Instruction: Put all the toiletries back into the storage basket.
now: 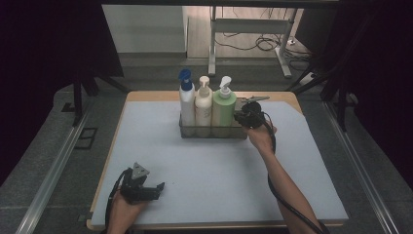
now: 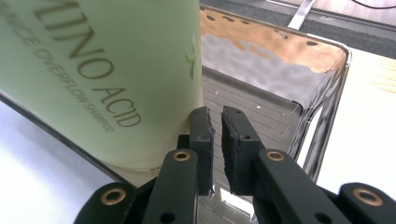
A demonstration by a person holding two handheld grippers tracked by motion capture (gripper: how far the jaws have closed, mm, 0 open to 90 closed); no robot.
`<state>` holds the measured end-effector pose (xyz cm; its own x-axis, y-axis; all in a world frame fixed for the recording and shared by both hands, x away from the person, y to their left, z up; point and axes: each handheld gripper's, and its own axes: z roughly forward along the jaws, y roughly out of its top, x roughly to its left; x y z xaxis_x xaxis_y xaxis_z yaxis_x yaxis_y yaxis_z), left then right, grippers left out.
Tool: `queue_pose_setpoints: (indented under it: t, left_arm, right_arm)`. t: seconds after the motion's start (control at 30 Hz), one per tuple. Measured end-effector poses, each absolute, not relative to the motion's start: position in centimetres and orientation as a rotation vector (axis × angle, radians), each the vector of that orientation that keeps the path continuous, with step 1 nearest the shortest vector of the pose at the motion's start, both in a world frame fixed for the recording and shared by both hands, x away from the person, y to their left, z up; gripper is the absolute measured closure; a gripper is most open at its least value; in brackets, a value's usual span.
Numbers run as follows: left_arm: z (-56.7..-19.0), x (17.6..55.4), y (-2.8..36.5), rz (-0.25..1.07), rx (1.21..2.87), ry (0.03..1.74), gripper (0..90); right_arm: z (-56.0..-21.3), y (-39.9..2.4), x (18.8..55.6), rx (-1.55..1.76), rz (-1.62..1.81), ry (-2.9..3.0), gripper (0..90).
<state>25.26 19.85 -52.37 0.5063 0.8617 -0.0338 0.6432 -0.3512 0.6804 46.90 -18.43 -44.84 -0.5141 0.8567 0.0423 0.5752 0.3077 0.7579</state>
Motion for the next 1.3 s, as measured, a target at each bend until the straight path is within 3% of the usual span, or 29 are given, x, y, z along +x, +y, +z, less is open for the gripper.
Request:
queue_pose_setpoints:
  t: [0.2, 0.5, 1.3]
  left_arm:
    - [-52.4, 25.3, 19.9, 0.441, 2.109, 1.226, 12.1]
    - [-52.4, 25.3, 19.8, 0.441, 2.108, 1.226, 12.2]
    - [-52.4, 25.3, 19.8, 0.441, 2.109, 1.226, 12.2]
  right_arm:
    - [-44.4, -18.7, 46.6, 1.269, 1.045, 2.218, 74.6]
    - [-43.4, -19.0, 45.6, 1.225, 1.033, 2.222, 57.6]
    - [-42.7, -21.3, 43.2, 1.162, 1.156, 2.271, 29.0]
